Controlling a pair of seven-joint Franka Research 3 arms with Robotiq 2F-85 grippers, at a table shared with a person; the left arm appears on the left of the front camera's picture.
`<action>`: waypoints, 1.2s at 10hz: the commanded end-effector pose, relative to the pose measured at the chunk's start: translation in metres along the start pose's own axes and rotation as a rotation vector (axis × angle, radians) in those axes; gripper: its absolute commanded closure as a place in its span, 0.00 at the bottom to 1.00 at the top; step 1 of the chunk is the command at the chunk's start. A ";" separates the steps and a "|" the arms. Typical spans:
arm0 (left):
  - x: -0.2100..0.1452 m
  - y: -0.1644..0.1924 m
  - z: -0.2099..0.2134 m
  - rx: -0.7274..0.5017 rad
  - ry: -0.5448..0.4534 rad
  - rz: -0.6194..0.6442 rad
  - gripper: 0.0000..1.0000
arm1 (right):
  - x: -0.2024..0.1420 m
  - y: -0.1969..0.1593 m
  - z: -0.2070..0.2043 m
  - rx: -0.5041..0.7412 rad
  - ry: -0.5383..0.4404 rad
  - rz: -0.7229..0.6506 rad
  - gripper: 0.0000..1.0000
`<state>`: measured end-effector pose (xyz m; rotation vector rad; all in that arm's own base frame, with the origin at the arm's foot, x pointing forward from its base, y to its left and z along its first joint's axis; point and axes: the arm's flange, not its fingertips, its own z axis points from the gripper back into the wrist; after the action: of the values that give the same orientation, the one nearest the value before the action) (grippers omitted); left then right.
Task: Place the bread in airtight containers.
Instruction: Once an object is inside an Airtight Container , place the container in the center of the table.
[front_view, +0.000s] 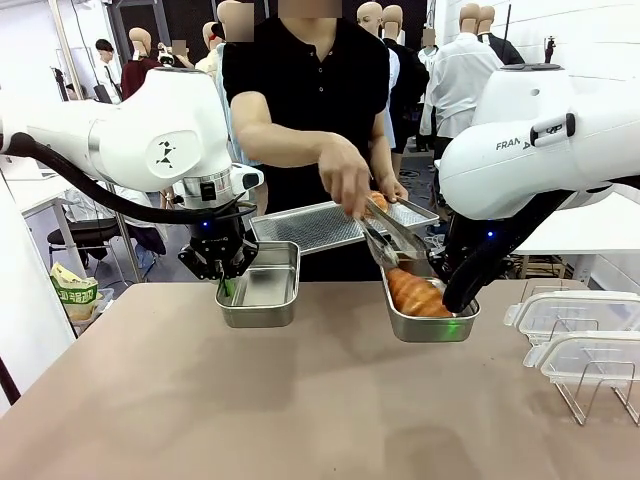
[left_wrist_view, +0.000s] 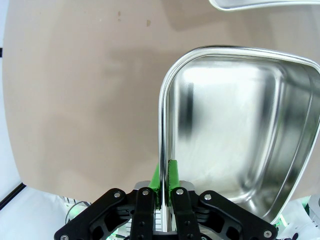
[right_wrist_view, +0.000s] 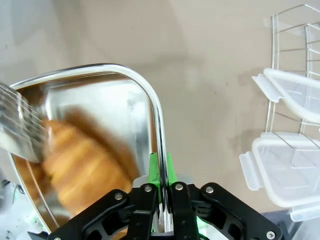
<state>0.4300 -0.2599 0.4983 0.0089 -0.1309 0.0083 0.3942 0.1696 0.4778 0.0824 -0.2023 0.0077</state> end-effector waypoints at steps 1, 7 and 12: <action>0.001 0.001 0.004 0.000 -0.009 0.000 1.00 | 0.001 0.000 0.002 0.010 -0.011 -0.001 1.00; 0.001 0.001 0.004 0.000 -0.009 0.000 1.00 | 0.001 0.000 0.002 0.010 -0.011 -0.001 1.00; 0.001 0.001 0.004 0.000 -0.009 0.000 1.00 | 0.001 0.000 0.002 0.010 -0.011 -0.001 1.00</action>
<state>0.4300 -0.2600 0.4983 0.0089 -0.1309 0.0083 0.3943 0.1696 0.4778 0.0824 -0.2024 0.0076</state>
